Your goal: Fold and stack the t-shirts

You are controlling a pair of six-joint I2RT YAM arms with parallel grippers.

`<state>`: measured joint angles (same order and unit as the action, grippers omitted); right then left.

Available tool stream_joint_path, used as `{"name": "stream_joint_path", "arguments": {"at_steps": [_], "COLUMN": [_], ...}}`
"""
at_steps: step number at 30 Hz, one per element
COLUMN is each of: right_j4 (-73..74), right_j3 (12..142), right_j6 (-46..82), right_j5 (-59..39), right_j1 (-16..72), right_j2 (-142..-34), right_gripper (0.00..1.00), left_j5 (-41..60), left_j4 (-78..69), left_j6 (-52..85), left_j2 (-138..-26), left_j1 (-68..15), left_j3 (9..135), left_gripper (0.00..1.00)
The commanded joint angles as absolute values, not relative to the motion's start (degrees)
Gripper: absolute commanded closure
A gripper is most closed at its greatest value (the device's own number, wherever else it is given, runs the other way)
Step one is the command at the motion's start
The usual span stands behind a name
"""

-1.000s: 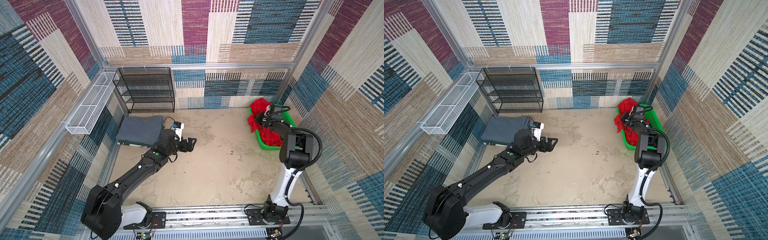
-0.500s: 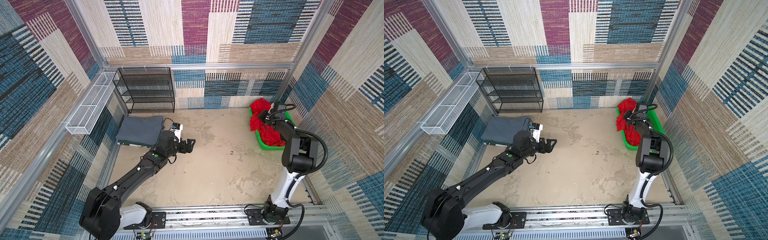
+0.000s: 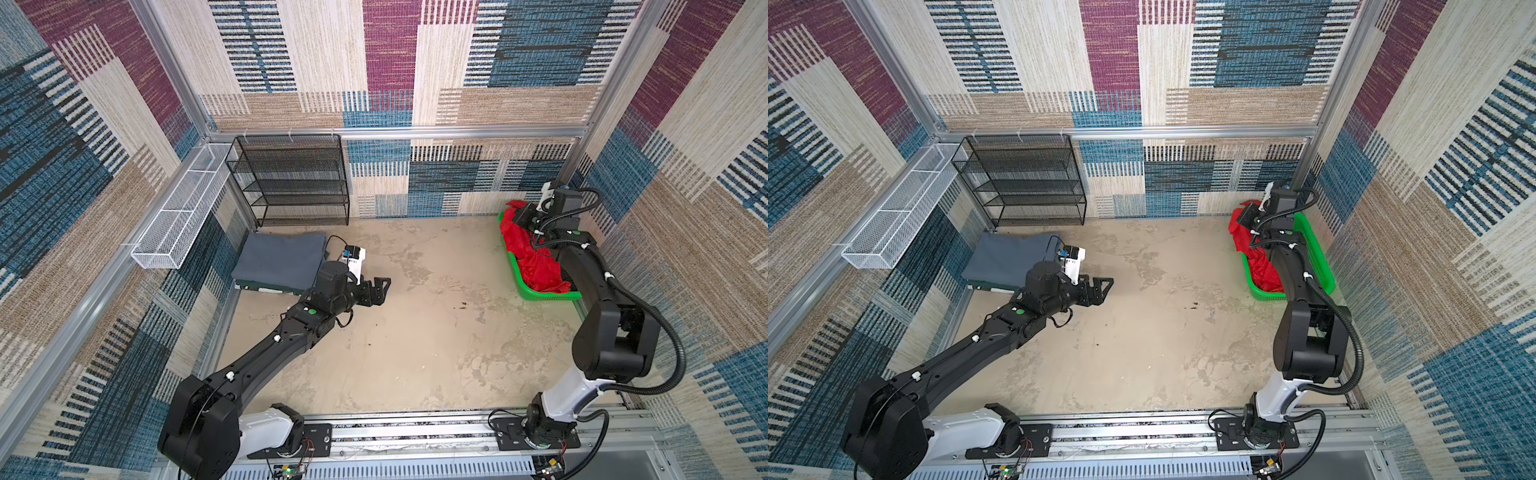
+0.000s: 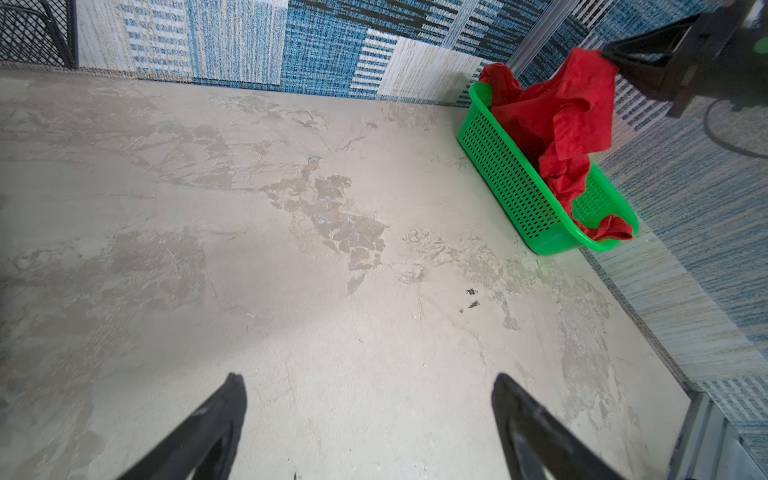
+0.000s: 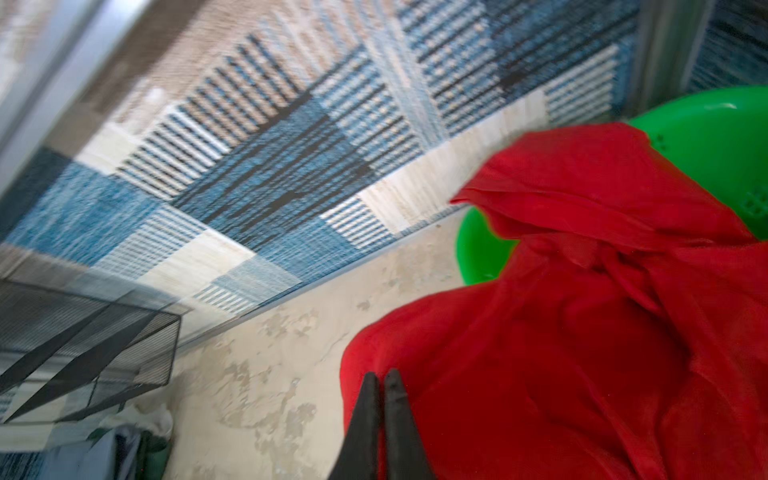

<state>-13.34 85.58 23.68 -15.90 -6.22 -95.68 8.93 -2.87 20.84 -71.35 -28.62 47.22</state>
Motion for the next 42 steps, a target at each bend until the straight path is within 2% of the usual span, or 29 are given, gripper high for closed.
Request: {"name": "stream_joint_path", "arguments": {"at_steps": [1,6,12,19,20,22,23,24,31,38,42], "right_j4": [-14.7,-19.0,-26.6,-22.8,-22.3,-22.7,-23.5,-23.6,-19.0,-14.9,-14.9], "right_j3": [88.3,94.0,103.0,99.7,98.9,98.7,98.6,97.9,87.6,70.2,59.5], "right_j6": [21.5,18.9,15.3,17.0,17.1,17.7,17.9,18.0,19.9,22.1,23.6], "right_j5": [-20.0,-21.0,-20.9,-28.3,-29.9,-31.2,-29.0,-26.8,-11.3,-8.1,-7.5], "right_j1": [-3.4,3.7,14.8,21.1,21.6,21.7,21.7,21.7,21.1,18.9,18.3], "right_j2": [-92.4,-89.8,-91.9,-98.3,-100.2,-103.9,-105.2,-105.9,-99.1,-87.1,-81.6], "right_gripper": [1.0,1.0,1.0,1.0,0.9,0.37,0.16,0.03,0.01,0.01,0.02], "left_j5": [8.9,7.9,5.5,0.1,-0.2,-0.7,-0.8,-0.8,3.9,11.6,12.0], "left_j4": [-5.1,-5.1,-6.1,-5.4,-5.5,-5.3,-4.8,-4.4,-3.2,-0.5,2.5], "left_j6": [21.2,21.4,22.5,24.0,24.2,24.3,24.3,24.2,25.7,26.1,24.8], "left_j2": [-70.8,-69.6,-67.8,-64.5,-64.2,-64.0,-64.1,-64.4,-70.8,-85.4,-93.5], "left_j1": [-28.7,-28.7,-28.6,-28.7,-28.6,-28.7,-28.7,-28.6,-28.7,-28.9,-29.3], "left_j3": [46.9,46.2,44.7,42.0,41.5,41.1,41.3,41.5,44.3,52.4,57.0], "left_gripper": [0.07,0.07,0.07,0.07,0.07,0.07,0.06,0.06,0.05,0.07,0.1]}}
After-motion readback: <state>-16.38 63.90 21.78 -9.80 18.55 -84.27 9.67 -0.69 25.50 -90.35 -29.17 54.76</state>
